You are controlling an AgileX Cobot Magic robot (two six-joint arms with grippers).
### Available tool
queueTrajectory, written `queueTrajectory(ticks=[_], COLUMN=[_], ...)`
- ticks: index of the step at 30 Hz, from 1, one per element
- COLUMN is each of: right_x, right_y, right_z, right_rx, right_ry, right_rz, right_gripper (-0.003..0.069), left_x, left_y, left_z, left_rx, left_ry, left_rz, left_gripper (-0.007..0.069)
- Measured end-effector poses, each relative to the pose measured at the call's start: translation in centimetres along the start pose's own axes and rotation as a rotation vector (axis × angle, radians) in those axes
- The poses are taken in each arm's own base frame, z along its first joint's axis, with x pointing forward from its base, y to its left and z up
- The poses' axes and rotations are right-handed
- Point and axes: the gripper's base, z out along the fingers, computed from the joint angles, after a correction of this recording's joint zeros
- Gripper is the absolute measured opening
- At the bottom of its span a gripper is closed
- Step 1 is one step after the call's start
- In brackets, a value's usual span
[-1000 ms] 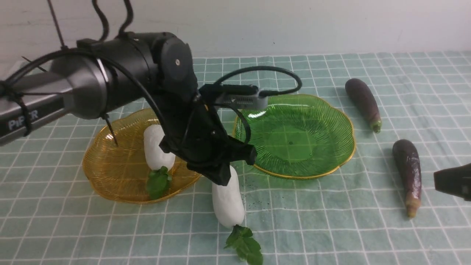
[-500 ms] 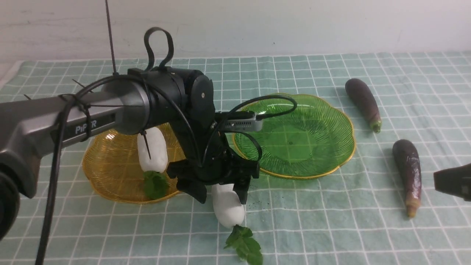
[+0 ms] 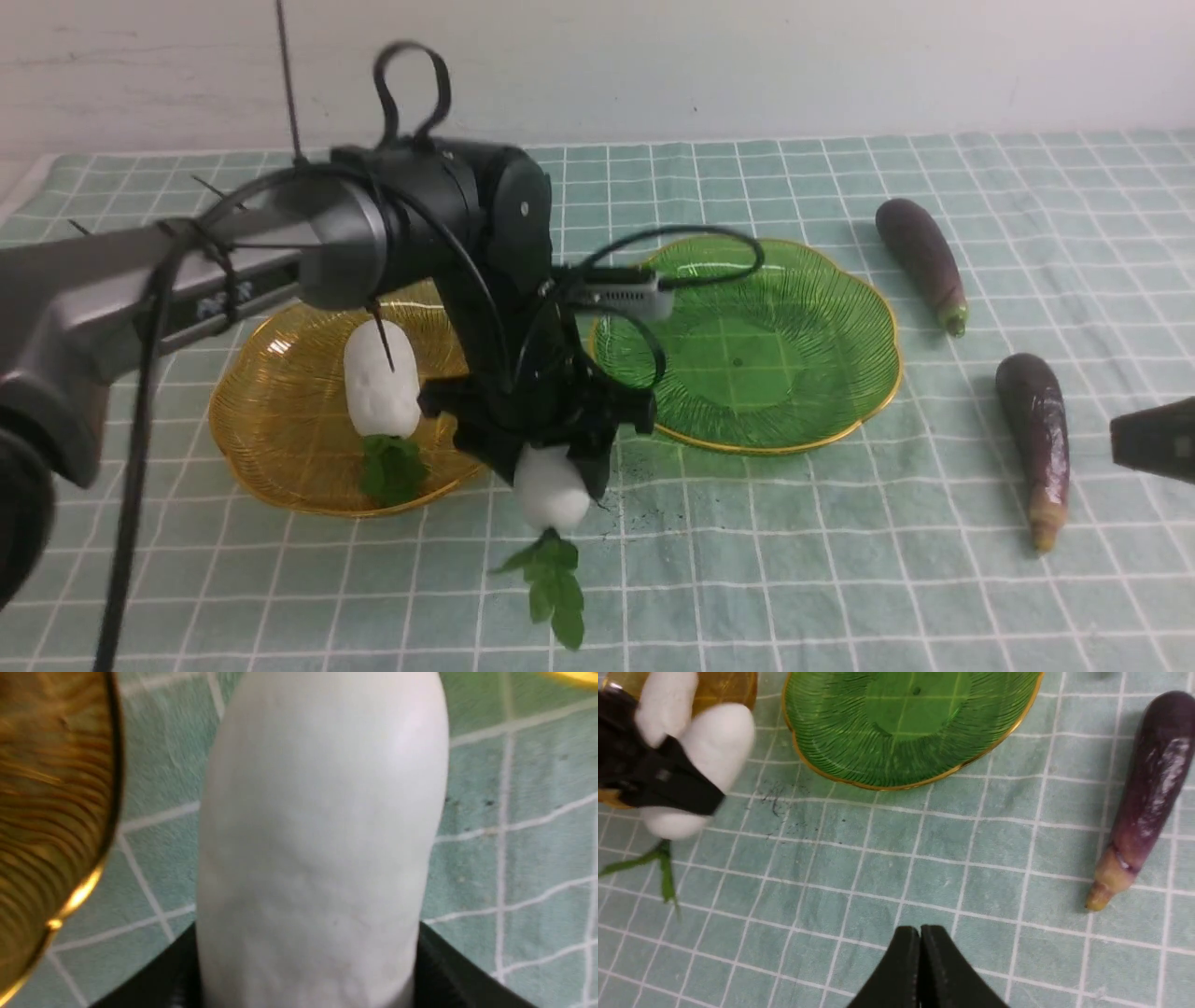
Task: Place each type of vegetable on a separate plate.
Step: Use the left arm to grab a radish and put it into the left plate
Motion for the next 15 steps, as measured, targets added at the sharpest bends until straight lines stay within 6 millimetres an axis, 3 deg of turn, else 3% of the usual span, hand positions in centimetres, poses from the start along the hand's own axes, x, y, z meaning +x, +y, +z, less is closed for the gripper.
queueTrajectory(ticks=[3, 4, 5, 7, 9, 11, 15], right_x=[-1.6, -1.7, -2.1, -3.0, -3.5, -3.7, -4.1], right_y=[-0.7, -0.8, -1.2, -2.3, -3.6, -4.7, -6.7], right_z=[-0.1, 0.0, 0.1, 0.6, 1.4, 2.4, 5.3], right_rx=[0.074, 0.085, 0.115, 0.206, 0.302, 0.374, 0.452], right_ry=[0.04, 0.051, 0.066, 0.092, 0.114, 0.131, 0.225], right_rz=[0.009, 0.015, 0.027, 0.062, 0.075, 0.096, 0.132], right_gripper=[-0.0014, -0.0014, -0.0014, -0.0014, -0.0014, -0.0008, 0.0031], left_x=[-0.7, -0.8, -1.2, -2.0, -3.0, -3.7, -5.0], left_y=[0.9, 1.1, 2.1, 4.7, 7.5, 8.9, 9.9], left_z=[-4.7, -5.0, -6.5, -7.6, -7.1, -5.8, -2.4], left_rx=[-0.004, -0.007, -0.012, -0.033, -0.044, -0.037, -0.016], left_ry=[-0.132, -0.141, -0.187, -0.222, -0.232, -0.227, -0.207], left_rz=[-0.005, -0.007, -0.031, -0.097, -0.167, -0.201, -0.198], left_gripper=[0.0427, 0.0427, 0.0427, 0.0427, 0.0427, 0.0427, 0.0427])
